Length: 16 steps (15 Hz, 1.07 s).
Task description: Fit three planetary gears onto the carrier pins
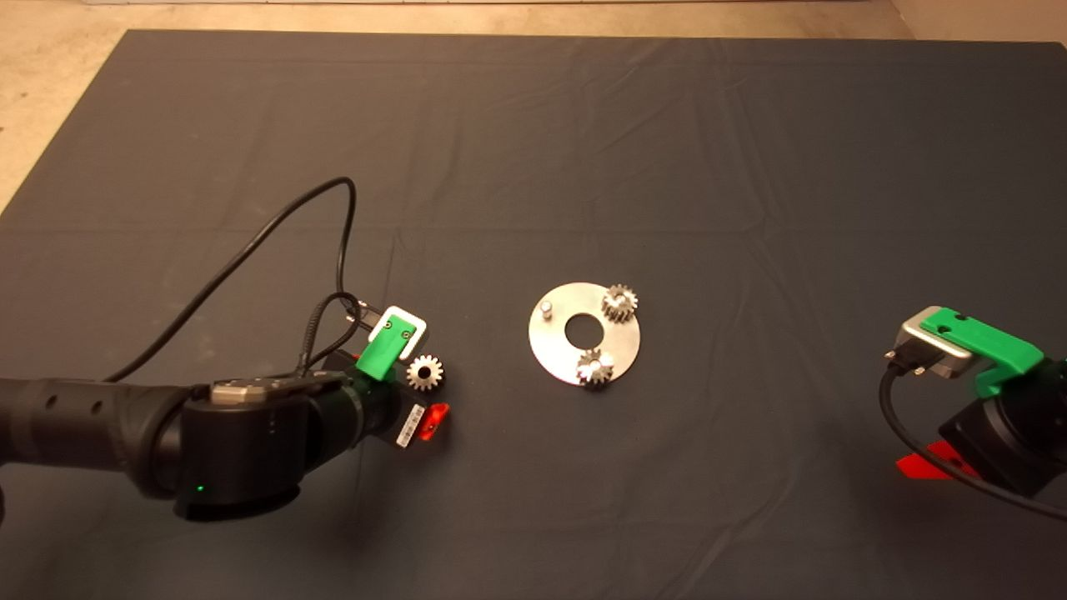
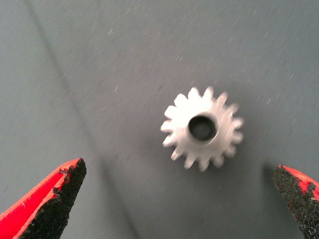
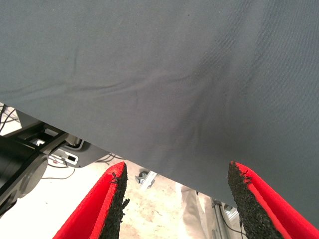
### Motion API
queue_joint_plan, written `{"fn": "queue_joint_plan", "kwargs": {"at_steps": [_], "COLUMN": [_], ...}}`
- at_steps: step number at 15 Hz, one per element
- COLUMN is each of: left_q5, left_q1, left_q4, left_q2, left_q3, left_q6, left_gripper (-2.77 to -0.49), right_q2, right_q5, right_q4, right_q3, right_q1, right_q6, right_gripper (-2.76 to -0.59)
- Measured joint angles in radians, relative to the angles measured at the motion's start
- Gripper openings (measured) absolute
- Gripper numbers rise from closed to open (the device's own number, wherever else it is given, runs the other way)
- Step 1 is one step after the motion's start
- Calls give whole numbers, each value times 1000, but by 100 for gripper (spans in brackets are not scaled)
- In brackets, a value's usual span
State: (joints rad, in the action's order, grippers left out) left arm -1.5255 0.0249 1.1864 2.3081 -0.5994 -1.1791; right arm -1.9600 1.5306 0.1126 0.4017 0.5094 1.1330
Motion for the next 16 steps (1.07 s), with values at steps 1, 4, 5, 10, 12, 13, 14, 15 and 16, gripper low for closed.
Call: {"fn": "queue_joint_plan", "kwargs": {"at_steps": [1, 4, 5, 10, 12, 13, 14, 15, 16], "left_q5": [0, 0, 0, 9, 17, 17, 18, 23, 33], "left_q1": [0, 0, 1, 1, 1, 1, 1, 1, 1], "left_q4": [0, 0, 0, 0, -1, -1, 0, 0, 0], "left_q2": [8, 27, 28, 31, 32, 32, 32, 32, 32], "left_q3": [-9, -37, -43, -80, -82, -82, -82, -82, -82], "left_q6": [1, 2, 1, 0, 0, 0, -2, -12, -20], "left_gripper": [-51, -51, -51, -58, -68, -74, -76, -87, -88], "right_q2": [2, 2, 2, 2, 2, 2, 2, 2, 2], "right_q5": [0, 0, 0, 0, 0, 0, 0, 0, 0], "right_q4": [0, 0, 0, 0, 0, 0, 0, 0, 0], "right_q3": [0, 0, 0, 0, 0, 0, 0, 0, 0], "right_q1": [0, 0, 0, 0, 0, 0, 0, 0, 0], "right_q6": [-2, -6, -6, -10, -11, -11, -11, -11, -11], "right_gripper": [-188, -188, -188, -188, -188, -188, -188, -188, -188]}}
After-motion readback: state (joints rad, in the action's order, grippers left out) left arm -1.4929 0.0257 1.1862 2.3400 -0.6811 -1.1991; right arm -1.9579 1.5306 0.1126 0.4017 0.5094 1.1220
